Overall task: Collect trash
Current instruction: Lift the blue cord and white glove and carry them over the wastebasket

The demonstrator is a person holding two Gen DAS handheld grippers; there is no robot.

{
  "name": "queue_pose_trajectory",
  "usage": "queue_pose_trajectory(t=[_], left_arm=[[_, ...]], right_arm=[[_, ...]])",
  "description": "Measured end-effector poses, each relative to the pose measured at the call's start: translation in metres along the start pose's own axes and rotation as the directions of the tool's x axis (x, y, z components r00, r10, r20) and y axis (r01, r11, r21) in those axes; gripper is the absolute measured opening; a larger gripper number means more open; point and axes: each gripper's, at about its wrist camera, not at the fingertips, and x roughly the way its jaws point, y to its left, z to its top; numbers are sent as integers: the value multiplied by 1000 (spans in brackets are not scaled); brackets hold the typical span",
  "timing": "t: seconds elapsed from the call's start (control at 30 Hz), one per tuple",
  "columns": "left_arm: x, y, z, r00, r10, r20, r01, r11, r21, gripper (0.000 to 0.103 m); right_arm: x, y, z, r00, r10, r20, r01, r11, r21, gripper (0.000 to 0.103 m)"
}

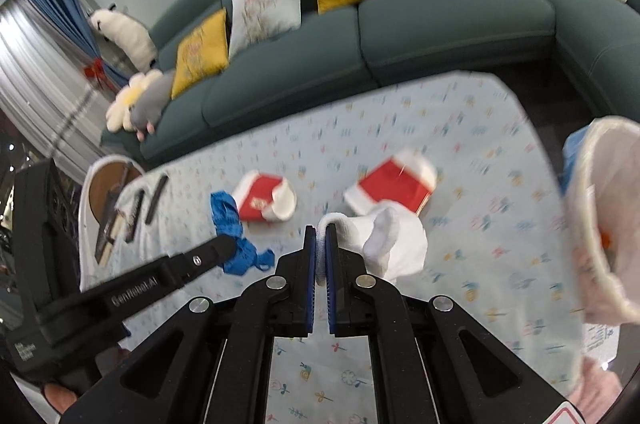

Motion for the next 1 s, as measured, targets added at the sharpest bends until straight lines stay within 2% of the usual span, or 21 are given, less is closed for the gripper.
queue_pose_trajectory(t=[0.4,0.67,1.0], left_arm=[[-42,-118,-18,995,-84,58,72,980,185,14],[-44,-176,-38,992,-113,52,94,954,285,14],[-34,-234,-63,991,-132,19,114,916,385,14]], right_arm=[[-114,-42,32,980,-44,192,42,999,15,4],[-160,-84,39,962,-89,257,78,995,55,4],[-197,-132,35,944,-138,299,108,987,115,4]])
